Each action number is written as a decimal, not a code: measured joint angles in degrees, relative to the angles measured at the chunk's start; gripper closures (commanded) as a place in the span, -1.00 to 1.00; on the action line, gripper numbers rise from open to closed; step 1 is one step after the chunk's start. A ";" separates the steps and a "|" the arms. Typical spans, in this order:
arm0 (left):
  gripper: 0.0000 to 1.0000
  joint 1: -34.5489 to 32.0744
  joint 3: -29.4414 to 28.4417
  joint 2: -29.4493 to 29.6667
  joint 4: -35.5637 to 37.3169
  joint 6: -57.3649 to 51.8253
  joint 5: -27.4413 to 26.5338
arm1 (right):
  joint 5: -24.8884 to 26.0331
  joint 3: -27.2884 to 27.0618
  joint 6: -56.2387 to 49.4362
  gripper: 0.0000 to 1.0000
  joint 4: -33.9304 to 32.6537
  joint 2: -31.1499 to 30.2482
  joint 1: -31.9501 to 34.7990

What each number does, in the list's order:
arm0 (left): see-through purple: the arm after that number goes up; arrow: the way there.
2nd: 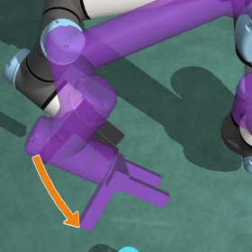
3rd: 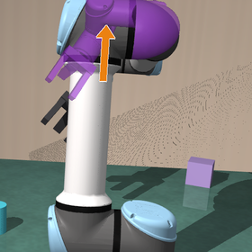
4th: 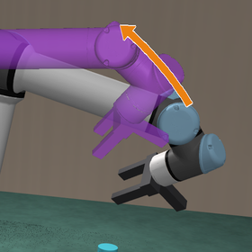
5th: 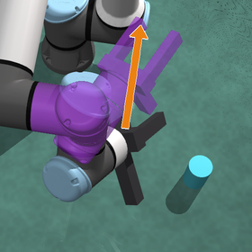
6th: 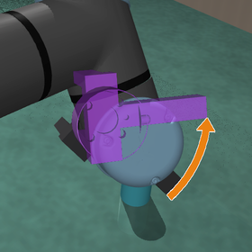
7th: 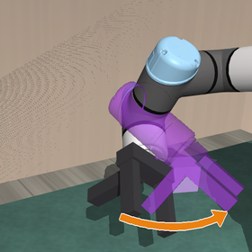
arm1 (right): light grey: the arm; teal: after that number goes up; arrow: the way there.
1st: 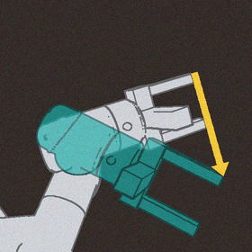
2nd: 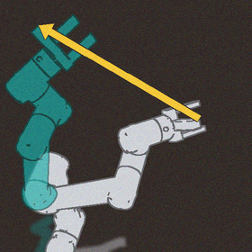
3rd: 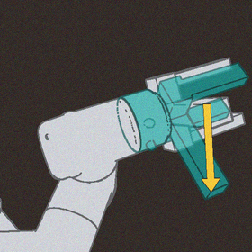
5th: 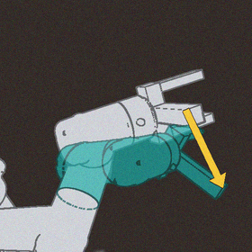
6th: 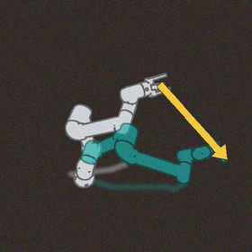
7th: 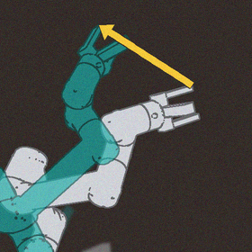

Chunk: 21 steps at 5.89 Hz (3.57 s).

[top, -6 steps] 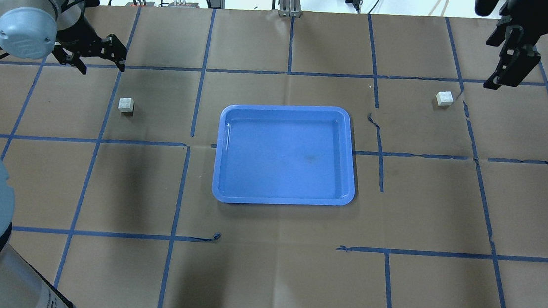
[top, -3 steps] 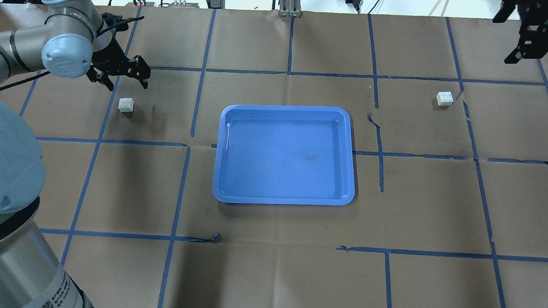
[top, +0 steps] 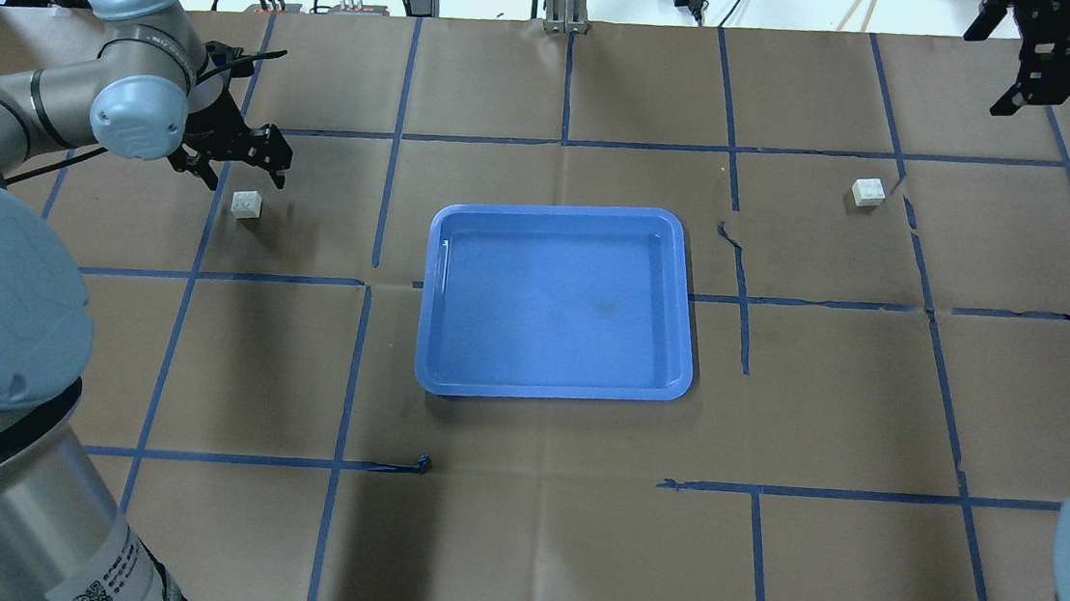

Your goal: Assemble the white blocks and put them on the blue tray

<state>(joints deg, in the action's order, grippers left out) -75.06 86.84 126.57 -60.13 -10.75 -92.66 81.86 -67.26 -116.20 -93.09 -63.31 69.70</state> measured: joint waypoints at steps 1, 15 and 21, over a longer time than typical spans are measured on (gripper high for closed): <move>0.13 0.00 0.44 -0.03 0.04 -0.65 0.12 | -4.85 0.14 -2.17 -1.00 0.04 3.07 -2.43; 0.71 -36.27 4.08 -9.34 -0.46 -53.25 -0.34 | -21.02 -3.39 -15.37 -0.50 -5.26 20.39 -5.71; -0.97 -37.61 9.01 -5.43 6.37 -54.28 1.01 | -20.08 -3.16 -15.19 0.33 -5.62 20.11 -5.71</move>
<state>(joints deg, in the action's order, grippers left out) -112.67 95.85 121.14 -53.77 -65.02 -91.64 61.78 -70.42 -131.39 -98.70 -43.19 63.98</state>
